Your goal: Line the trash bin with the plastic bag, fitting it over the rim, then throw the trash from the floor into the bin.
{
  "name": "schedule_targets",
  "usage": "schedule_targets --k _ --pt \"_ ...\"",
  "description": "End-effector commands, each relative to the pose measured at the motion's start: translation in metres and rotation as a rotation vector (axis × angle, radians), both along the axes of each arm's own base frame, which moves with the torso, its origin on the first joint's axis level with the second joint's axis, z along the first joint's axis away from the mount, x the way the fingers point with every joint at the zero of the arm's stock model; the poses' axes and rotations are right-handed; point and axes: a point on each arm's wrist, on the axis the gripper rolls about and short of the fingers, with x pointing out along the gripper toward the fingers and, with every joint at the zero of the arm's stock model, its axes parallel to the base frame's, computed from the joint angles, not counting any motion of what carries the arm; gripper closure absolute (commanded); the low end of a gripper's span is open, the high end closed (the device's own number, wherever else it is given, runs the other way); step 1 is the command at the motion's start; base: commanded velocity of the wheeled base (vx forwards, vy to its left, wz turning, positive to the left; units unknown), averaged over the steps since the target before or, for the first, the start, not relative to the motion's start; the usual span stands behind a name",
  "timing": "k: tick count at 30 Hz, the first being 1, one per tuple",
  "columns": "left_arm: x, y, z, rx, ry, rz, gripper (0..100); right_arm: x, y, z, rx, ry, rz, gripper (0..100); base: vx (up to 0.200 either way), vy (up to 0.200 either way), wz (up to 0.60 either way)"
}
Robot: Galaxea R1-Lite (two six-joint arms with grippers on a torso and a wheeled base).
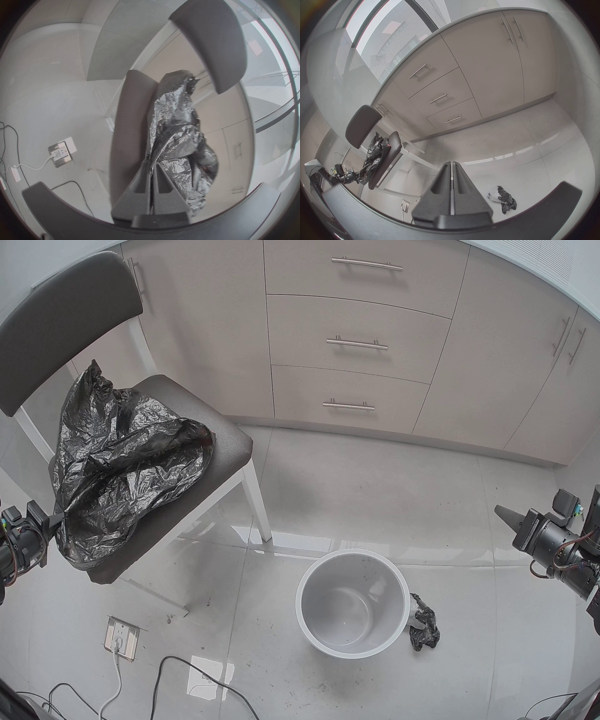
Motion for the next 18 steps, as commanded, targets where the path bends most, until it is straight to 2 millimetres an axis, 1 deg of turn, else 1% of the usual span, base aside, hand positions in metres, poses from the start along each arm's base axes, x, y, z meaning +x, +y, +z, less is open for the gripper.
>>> schedule_targets --k 1,2,3,5,8,9,11,15,18 --pt "-0.034 -0.021 0.049 0.009 -0.153 -0.053 100 -0.001 0.000 0.001 0.000 -0.004 0.001 100 0.000 0.000 0.00" --pt "-0.035 -0.022 0.051 0.006 -0.156 -0.058 100 -0.001 0.000 0.001 0.001 -0.007 0.001 100 0.000 0.000 0.00" --pt "-0.041 -0.028 0.056 0.002 -0.171 -0.087 100 -0.002 0.000 0.001 0.001 -0.005 0.002 100 0.000 0.000 0.00" --pt "-0.045 -0.033 0.060 0.004 -0.180 -0.107 100 -0.002 0.000 0.002 0.001 -0.007 0.002 100 0.000 0.000 0.00" --pt "-0.049 -0.041 0.062 0.003 -0.182 -0.137 100 -0.002 0.000 0.002 0.001 -0.007 0.005 100 0.000 0.000 0.00" --pt "-0.050 -0.047 0.062 0.002 -0.180 -0.163 100 -0.003 0.001 0.001 -0.001 -0.003 0.013 100 0.000 0.000 0.00" --pt "-0.050 -0.053 0.059 0.005 -0.174 -0.192 100 -0.004 0.005 -0.001 -0.004 0.003 0.032 100 0.000 0.000 0.00" --pt "-0.051 -0.063 0.061 0.006 -0.184 -0.243 100 -0.008 0.013 -0.006 -0.013 0.024 0.074 100 0.000 0.000 0.00" --pt "-0.055 -0.079 0.065 0.009 -0.207 -0.323 100 -0.011 0.020 -0.011 -0.019 0.043 0.114 100 0.000 0.000 0.00"
